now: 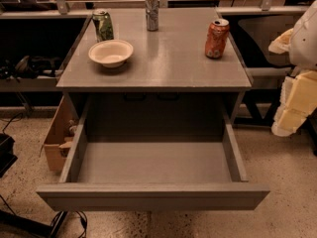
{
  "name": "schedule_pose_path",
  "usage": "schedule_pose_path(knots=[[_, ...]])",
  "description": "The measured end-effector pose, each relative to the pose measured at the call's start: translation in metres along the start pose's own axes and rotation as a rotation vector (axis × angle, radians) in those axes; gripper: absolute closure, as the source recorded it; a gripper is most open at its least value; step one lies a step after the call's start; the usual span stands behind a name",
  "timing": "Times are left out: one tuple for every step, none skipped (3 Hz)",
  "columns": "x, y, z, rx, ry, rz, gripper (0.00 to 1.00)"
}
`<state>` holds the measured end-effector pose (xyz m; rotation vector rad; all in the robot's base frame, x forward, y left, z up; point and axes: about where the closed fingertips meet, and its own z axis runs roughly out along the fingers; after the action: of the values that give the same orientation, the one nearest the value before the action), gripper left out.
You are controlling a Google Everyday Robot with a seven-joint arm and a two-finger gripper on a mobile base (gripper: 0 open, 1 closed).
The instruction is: Close top drawer
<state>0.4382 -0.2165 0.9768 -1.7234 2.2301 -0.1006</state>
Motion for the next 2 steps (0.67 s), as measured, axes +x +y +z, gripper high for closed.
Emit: schedule_pose_path(knots=[[0.000,0.000,0.000,0.000,0.000,0.000,0.00],[0.007,0.019,0.011,0.005,0.016,0.013,0.00]])
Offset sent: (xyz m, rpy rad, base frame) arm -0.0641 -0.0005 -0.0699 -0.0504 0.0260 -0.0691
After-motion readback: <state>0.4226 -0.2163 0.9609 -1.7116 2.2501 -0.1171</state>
